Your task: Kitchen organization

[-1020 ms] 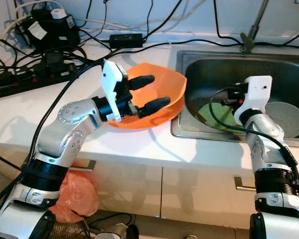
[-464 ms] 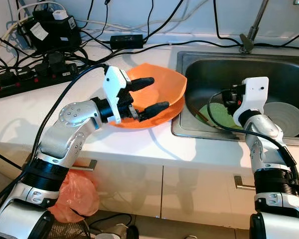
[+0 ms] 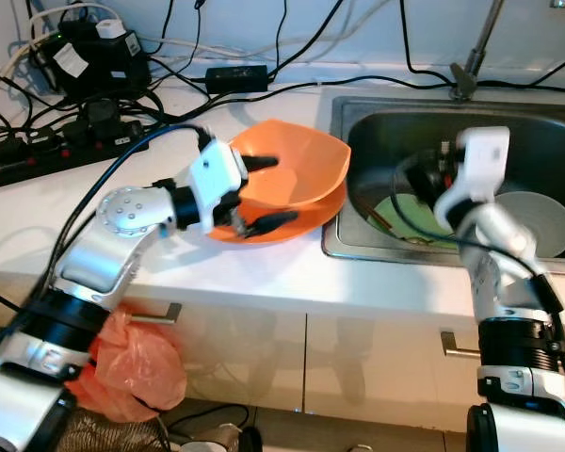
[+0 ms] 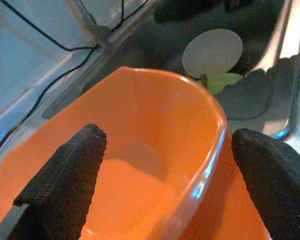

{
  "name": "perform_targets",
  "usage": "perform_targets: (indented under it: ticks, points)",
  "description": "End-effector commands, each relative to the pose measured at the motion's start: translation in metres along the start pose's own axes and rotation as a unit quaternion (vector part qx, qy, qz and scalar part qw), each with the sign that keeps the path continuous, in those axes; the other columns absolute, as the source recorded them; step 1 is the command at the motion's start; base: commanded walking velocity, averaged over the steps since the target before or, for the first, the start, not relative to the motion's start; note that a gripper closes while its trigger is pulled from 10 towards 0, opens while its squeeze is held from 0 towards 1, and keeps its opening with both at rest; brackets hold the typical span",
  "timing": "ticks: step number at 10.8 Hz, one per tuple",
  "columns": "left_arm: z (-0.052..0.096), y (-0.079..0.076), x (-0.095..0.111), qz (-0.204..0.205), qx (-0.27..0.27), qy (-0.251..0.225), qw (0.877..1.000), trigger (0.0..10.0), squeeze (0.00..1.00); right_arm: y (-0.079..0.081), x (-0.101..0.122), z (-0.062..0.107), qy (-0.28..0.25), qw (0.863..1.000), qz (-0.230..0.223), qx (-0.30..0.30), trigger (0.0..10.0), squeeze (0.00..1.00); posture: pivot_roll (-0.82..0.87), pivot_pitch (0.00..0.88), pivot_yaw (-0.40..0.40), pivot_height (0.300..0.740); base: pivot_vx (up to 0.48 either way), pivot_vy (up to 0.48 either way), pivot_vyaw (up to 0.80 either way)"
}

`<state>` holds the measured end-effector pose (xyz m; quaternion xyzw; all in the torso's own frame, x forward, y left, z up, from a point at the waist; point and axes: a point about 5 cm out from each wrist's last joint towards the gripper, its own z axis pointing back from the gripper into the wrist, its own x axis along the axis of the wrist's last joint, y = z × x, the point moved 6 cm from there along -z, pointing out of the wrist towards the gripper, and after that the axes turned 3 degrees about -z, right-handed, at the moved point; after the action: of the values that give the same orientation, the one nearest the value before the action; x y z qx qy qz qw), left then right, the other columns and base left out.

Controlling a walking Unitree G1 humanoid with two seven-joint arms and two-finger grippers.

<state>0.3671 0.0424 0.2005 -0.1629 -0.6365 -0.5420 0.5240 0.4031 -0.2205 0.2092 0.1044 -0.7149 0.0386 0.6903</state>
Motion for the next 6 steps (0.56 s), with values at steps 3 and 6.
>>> perform_targets:
  ticks: [3, 6]
  points:
    - [0.001, 0.014, 0.001, -0.005, 0.004, 0.001, 1.000, 10.0, 0.00, 0.057, 0.015, 0.012, 0.007, 0.989, -0.020, 0.143, 10.0, 0.00, 0.06, 0.039, 0.077, 0.740, 0.000, 0.000, 0.00]
    - [-0.002, 0.015, -0.009, -0.010, -0.005, 0.009, 1.000, 0.0, 0.00, 0.060, 0.012, 0.022, 0.026, 0.988, -0.033, 0.149, 10.0, 0.00, 0.05, 0.039, 0.080, 0.740, 0.000, 0.000, 0.00]
